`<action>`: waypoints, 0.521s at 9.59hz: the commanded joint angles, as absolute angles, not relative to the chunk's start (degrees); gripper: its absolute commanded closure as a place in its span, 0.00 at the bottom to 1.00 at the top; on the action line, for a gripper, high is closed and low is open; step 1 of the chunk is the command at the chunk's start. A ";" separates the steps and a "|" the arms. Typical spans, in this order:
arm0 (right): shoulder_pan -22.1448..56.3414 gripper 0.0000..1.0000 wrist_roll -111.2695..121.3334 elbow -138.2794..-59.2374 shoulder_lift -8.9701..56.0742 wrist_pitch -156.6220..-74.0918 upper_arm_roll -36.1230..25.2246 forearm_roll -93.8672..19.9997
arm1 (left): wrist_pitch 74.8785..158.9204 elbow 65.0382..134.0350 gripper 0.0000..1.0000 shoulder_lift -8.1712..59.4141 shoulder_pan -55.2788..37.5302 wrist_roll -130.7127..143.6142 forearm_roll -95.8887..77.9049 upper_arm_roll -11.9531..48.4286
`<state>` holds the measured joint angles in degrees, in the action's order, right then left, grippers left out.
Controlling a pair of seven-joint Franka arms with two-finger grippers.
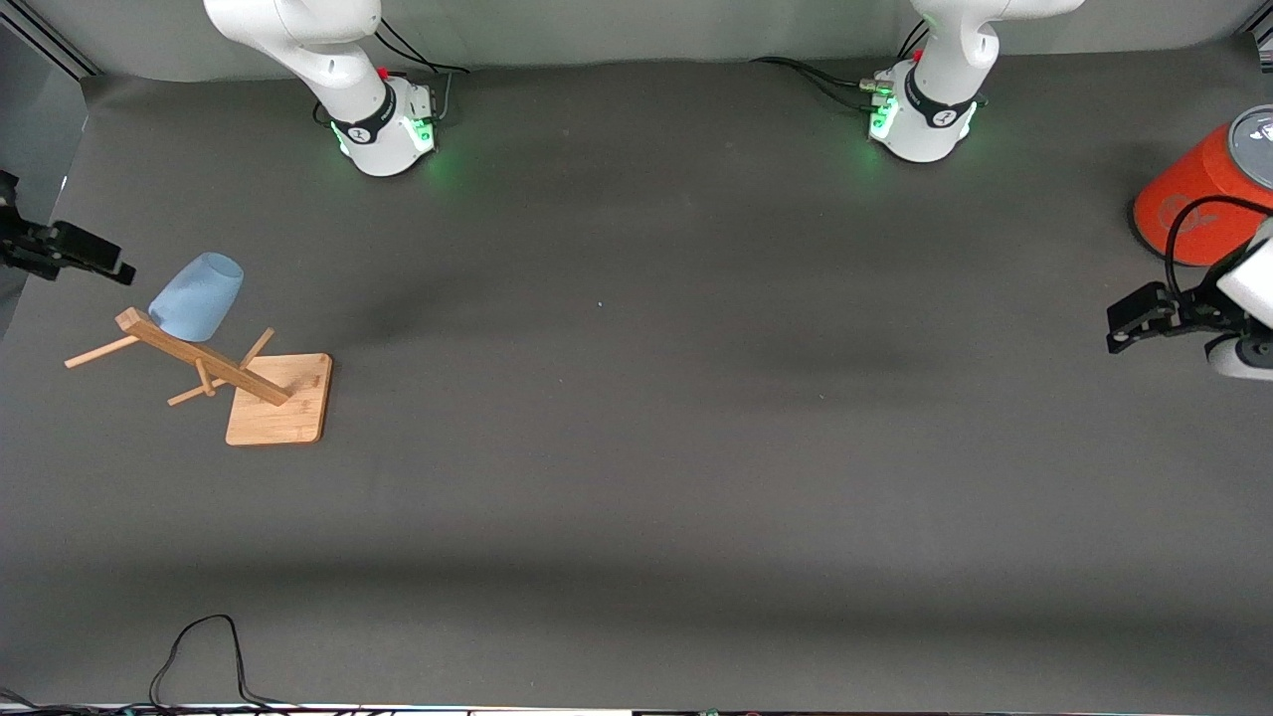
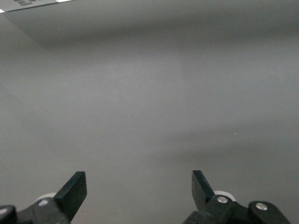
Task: Rotate and upright cup with both arms
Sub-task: 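Move the right gripper to the blue cup on the wooden stand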
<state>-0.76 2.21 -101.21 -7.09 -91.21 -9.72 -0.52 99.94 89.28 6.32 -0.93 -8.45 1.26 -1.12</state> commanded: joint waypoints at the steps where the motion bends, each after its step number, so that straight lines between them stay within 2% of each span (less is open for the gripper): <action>1: -0.35 0.00 -2.16 -103.53 -8.70 -91.50 -9.75 -1.40 | 99.40 87.63 0.00 6.68 -1.05 -8.97 1.67 -1.14; 5: 0.88 0.00 -34.39 -104.94 -8.09 -92.02 -9.58 -1.41 | 96.96 87.71 0.00 6.59 -0.97 -9.05 1.58 -1.14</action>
